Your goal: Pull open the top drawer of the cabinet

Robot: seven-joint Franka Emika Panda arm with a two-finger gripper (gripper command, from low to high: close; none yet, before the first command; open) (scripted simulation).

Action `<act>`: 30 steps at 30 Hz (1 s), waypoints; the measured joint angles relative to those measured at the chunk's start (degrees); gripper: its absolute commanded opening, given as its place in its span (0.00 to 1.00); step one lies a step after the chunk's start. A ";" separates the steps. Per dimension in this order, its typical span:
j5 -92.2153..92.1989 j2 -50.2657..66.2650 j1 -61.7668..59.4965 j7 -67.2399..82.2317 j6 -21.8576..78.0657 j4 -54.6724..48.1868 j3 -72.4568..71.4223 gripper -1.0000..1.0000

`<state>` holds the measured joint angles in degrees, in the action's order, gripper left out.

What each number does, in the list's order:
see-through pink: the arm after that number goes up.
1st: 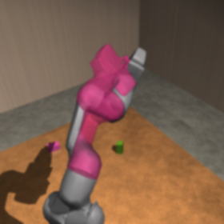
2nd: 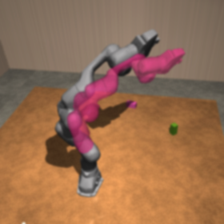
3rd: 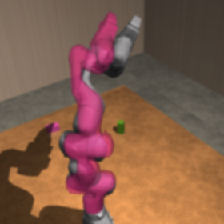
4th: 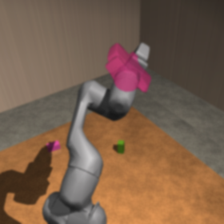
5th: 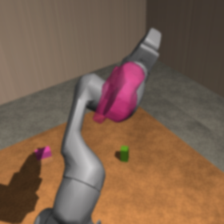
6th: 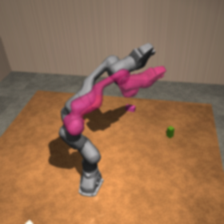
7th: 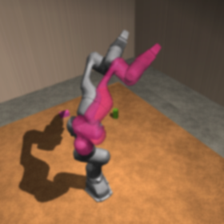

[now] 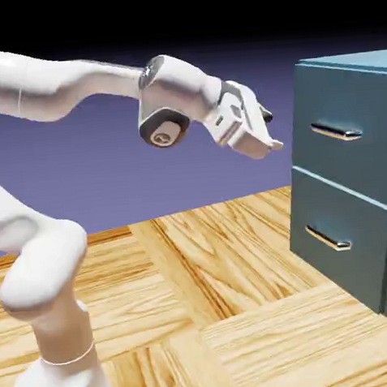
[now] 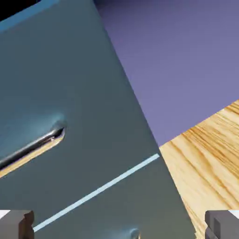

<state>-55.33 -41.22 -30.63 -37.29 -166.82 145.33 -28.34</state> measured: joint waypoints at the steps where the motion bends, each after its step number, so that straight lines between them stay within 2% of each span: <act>1: -2.49 -0.39 -1.41 0.23 0.32 -0.71 -1.28 0.50; 30: -74.75 -11.56 -42.31 6.98 9.71 -21.17 -38.29 0.50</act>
<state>-130.08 -52.78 -72.94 -30.32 -157.10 124.16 -66.63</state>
